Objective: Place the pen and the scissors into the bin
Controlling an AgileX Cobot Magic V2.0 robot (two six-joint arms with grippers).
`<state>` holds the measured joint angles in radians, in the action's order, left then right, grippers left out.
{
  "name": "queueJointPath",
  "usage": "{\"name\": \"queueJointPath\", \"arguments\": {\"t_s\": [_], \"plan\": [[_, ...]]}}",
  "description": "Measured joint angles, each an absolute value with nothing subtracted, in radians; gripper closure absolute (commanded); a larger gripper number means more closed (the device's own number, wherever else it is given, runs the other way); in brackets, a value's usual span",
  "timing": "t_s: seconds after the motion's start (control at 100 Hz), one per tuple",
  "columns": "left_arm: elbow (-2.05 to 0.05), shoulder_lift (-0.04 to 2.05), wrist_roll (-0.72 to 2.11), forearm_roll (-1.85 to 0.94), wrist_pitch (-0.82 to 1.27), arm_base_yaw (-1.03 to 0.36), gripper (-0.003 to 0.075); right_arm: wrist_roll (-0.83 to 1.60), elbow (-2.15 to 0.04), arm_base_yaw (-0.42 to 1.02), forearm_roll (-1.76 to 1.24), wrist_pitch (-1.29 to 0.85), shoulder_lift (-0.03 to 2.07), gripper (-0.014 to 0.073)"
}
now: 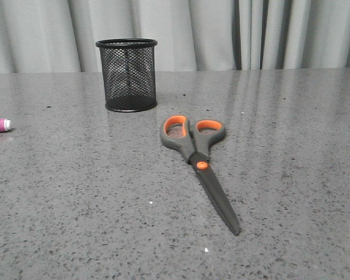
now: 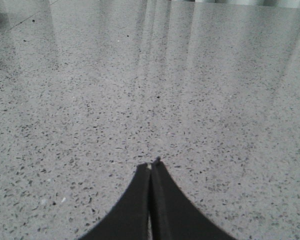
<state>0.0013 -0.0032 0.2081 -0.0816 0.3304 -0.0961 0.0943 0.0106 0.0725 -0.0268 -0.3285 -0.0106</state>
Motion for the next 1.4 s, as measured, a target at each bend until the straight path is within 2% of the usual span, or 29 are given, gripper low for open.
{"name": "queueJointPath", "arguments": {"t_s": [0.44,0.62,0.86,1.01,1.13,1.4], "plan": [[0.001,-0.003,0.208,-0.082,0.33,-0.096,0.0739,0.094,0.011,0.072,-0.027,-0.329,-0.011,0.0662],[0.001,-0.003,0.208,-0.029,0.33,-0.096,0.0739,0.094,0.011,0.072,-0.042,-0.212,-0.011,0.0662],[0.001,-0.003,0.208,0.228,0.262,-0.096,0.0739,0.043,0.011,0.072,-0.485,0.067,-0.011,0.0662],[0.001,-0.003,0.208,0.24,0.219,-0.096,0.0739,0.038,0.011,0.072,-0.573,0.148,-0.011,0.0662],[0.001,-0.003,0.208,0.059,0.151,-0.096,0.0739,0.038,0.011,0.072,-0.584,0.16,-0.011,0.0662],[0.001,-0.003,0.204,-0.822,-0.019,-0.096,0.0738,0.036,0.011,0.072,-0.592,0.164,-0.011,0.0662]]}}
